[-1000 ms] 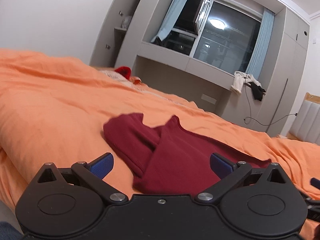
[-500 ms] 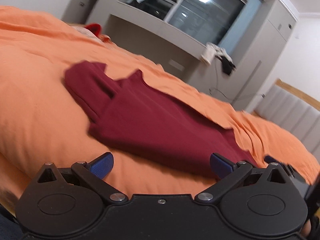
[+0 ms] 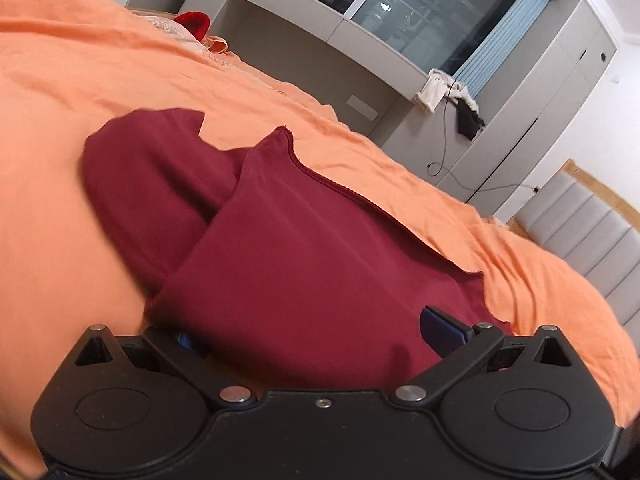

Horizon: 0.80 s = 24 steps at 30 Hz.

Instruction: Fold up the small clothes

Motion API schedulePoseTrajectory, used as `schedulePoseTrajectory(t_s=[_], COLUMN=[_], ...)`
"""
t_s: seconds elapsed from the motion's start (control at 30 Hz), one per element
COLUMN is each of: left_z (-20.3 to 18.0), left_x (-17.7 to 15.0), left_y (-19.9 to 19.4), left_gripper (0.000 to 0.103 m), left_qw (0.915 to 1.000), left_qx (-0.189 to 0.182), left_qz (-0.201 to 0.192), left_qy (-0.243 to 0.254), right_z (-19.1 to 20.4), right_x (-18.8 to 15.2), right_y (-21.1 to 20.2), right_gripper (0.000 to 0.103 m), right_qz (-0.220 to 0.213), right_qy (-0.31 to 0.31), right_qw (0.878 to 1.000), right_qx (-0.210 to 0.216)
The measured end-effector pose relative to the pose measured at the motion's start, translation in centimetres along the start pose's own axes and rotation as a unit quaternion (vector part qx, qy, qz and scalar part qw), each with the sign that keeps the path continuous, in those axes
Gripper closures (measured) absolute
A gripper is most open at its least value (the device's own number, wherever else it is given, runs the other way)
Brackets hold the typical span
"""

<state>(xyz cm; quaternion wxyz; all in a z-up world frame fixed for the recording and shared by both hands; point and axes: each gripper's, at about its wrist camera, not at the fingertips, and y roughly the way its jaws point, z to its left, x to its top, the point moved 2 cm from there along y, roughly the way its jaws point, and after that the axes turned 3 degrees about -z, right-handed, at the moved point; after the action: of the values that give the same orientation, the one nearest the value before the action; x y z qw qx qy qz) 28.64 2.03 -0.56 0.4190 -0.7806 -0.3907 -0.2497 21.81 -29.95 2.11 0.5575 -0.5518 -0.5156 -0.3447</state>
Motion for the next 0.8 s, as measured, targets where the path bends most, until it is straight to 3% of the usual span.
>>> schedulePoseTrajectory(t_s=[0.17, 0.33, 0.57, 0.8], left_z=[-0.1, -0.3, 0.6, 0.8], left_x=[1.7, 1.6, 1.8, 1.7], left_y=[3.0, 3.2, 2.7, 2.6], left_gripper=[0.001, 0.001, 0.001, 0.001], left_qw=[0.9993, 0.9985, 0.9995, 0.9996], left_qx=[0.029, 0.037, 0.029, 0.029], left_qz=[0.002, -0.005, -0.004, -0.003], left_qy=[0.026, 0.039, 0.007, 0.005], right_z=[0.0, 0.0, 0.7, 1.3], right_x=[-0.4, -0.2, 1.4, 2.6], right_y=[0.2, 0.4, 1.5, 4.7], right_gripper=[0.000, 0.000, 0.000, 0.000], right_qz=[0.006, 0.011, 0.011, 0.056], right_qy=[-0.004, 0.010, 0.025, 0.052], right_qw=[1.000, 1.000, 0.999, 0.997], right_qx=[-0.001, 0.003, 0.022, 0.012])
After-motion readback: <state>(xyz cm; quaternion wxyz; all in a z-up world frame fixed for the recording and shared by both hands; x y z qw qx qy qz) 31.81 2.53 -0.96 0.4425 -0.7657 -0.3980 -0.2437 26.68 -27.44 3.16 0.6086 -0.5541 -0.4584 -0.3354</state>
